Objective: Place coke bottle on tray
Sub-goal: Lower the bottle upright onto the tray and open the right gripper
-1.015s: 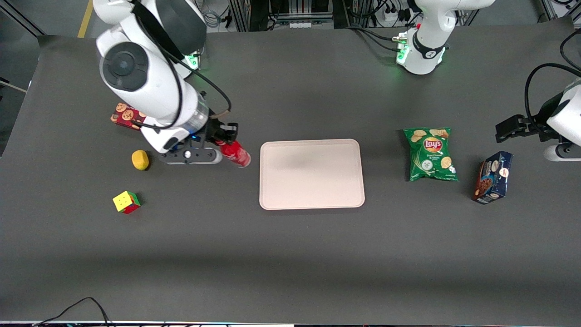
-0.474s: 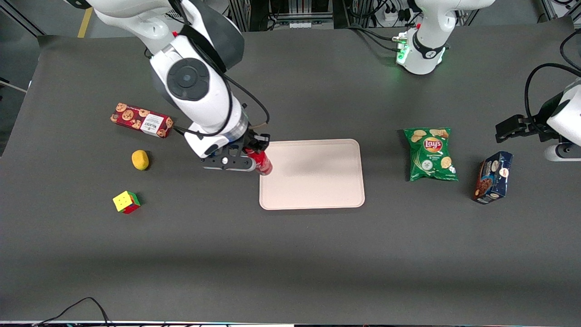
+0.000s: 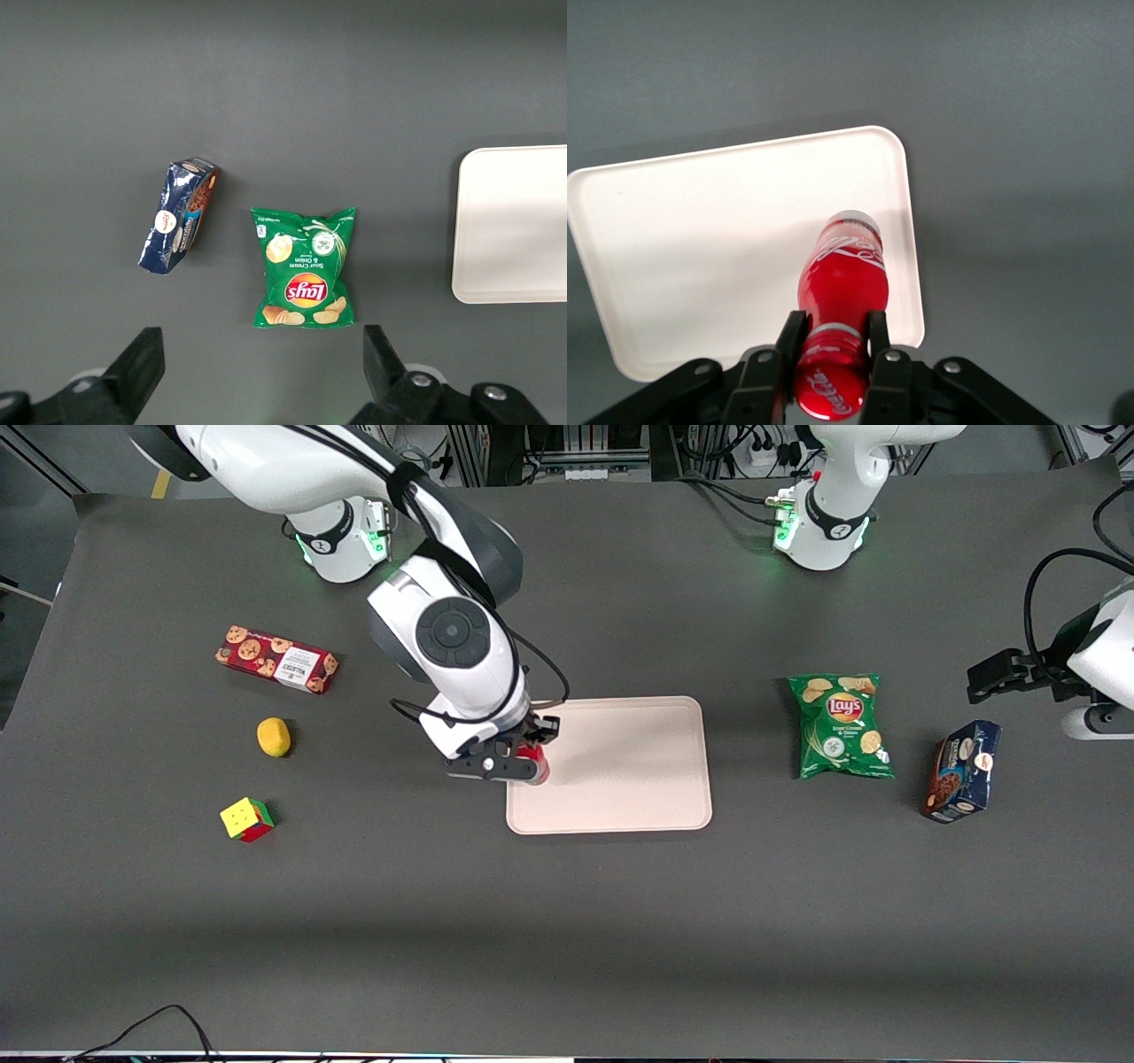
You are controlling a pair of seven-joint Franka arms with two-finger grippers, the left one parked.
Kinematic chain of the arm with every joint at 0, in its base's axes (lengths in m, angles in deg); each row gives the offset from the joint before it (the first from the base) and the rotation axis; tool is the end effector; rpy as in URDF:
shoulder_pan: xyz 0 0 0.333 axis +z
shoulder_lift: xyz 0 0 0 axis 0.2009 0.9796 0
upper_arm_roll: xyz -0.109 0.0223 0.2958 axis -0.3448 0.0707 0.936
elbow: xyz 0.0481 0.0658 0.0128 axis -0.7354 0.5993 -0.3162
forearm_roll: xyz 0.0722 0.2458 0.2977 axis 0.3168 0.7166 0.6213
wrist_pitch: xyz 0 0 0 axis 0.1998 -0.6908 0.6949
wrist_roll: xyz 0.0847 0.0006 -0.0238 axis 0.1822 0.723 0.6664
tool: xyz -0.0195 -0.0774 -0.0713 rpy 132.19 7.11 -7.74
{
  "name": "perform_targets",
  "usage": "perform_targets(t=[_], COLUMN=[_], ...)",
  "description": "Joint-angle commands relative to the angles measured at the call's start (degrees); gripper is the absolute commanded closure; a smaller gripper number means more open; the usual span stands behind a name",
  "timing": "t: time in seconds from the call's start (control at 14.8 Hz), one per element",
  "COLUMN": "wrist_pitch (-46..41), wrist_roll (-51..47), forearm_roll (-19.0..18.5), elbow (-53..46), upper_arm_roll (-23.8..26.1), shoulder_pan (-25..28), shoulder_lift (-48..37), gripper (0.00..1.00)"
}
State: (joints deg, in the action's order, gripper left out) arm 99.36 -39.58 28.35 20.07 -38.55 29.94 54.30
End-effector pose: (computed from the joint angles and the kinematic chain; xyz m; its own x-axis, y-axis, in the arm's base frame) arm 0.5616 0.4314 0.3960 0.9882 -0.1357 -0.0714 -0.1377 -0.9902 -0.0227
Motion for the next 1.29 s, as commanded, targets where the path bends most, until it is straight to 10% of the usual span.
perform_targets(t=[0.0, 0.95, 1.22], wrist_pitch=[1.7, 7.6, 7.8], wrist_roll=[-1.8, -2.1, -2.1], forearm_roll=[-2.2, -3.6, -3.7], elbow=[-0.4, 2.7, 2.8], upper_arm_roll=[0.5, 0.5, 0.5], shoulder_pan=[0.1, 0.1, 0.1], shoulder_lift=[2.5, 4.9, 4.9], gripper=[1.00, 1.00, 0.25])
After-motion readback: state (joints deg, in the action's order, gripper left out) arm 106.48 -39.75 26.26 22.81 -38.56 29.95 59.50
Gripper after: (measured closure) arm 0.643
